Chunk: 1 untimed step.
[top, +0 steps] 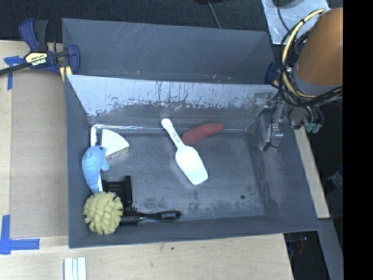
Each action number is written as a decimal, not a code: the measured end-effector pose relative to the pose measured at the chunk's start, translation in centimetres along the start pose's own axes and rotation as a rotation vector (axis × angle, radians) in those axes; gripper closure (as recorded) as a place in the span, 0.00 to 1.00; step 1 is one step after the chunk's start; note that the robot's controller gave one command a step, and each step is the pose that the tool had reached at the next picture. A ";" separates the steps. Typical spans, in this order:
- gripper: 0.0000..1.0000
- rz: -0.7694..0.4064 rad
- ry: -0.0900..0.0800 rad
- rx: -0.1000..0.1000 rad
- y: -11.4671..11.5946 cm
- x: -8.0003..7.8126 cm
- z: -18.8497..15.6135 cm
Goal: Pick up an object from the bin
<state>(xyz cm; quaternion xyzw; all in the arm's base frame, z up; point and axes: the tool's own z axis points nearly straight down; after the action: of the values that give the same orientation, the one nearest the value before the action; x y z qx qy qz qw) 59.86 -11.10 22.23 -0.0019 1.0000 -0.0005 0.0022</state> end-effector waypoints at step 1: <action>0.00 0.000 0.000 0.000 0.0 0.0 0.0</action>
Offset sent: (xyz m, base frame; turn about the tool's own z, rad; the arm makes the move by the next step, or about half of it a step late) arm -0.0126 0.0894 -0.0623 -0.0765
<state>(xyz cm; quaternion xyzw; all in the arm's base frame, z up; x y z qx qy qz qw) 59.86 -11.10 22.23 -0.0019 1.0000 -0.0005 0.0022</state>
